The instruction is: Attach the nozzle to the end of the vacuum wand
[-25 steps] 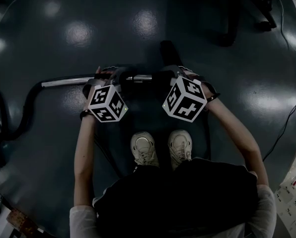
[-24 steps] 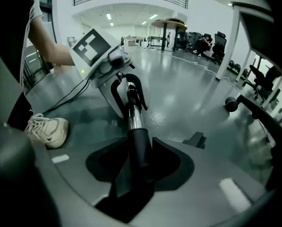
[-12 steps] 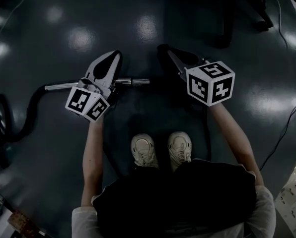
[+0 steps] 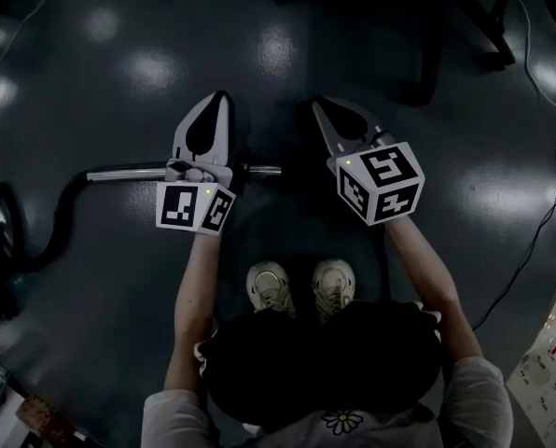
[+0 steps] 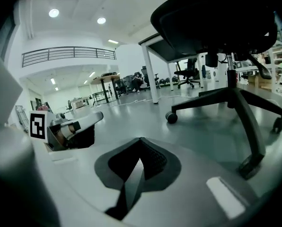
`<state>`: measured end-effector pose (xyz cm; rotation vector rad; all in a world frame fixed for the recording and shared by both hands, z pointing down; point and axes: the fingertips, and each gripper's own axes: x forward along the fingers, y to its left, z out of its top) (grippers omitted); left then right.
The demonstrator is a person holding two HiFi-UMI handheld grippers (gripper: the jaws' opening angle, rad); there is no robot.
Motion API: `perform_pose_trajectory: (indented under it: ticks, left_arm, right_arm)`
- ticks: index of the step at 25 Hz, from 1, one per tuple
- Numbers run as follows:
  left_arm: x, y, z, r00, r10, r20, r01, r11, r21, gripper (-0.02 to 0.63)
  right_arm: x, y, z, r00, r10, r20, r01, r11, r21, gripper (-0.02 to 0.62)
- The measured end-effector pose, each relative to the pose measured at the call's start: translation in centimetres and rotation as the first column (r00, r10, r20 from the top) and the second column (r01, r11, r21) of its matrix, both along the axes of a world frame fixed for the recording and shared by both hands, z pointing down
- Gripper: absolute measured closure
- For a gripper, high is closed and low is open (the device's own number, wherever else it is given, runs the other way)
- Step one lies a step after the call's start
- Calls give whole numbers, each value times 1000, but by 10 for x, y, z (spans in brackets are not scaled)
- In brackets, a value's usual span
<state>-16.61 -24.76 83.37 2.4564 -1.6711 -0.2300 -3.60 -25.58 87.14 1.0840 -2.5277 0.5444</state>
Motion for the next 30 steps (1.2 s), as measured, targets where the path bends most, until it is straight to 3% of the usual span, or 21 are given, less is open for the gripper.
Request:
perform_pose_trajectory:
  ticks: [3, 7, 11, 15, 19, 22, 30]
  left_arm:
    - [-14, -5, -63, 999, -36, -17, 36, 999, -8, 604]
    - [-22, -9, -204, 998, -55, 29, 55, 998, -9, 604]
    - [-19, 5, -373, 996, -89, 12, 89, 996, -24, 604]
    - [3, 35, -570, 997, -68, 41, 70, 997, -36, 604]
    - [18, 58, -724, 995, -78, 56, 77, 997, 22, 604]
    - [27, 75, -779, 996, -83, 39, 79, 992, 94, 604]
    - [46, 90, -830, 995, -65, 72, 50, 978, 200, 604]
  right_arm:
    - [-1, -11, -68, 998, 39, 43, -38, 999, -18, 588]
    - [-15, -18, -215, 998, 41, 53, -43, 998, 41, 588]
    - [-28, -1, -382, 997, 34, 76, -36, 999, 26, 588]
    - [-22, 25, -573, 996, 47, 78, -47, 999, 2, 588]
    - [-2, 44, -722, 994, 74, 79, -78, 996, 53, 588]
    - [11, 63, -775, 988, 78, 130, -91, 991, 100, 588]
    - [9, 90, -830, 987, 25, 158, -62, 970, 233, 589]
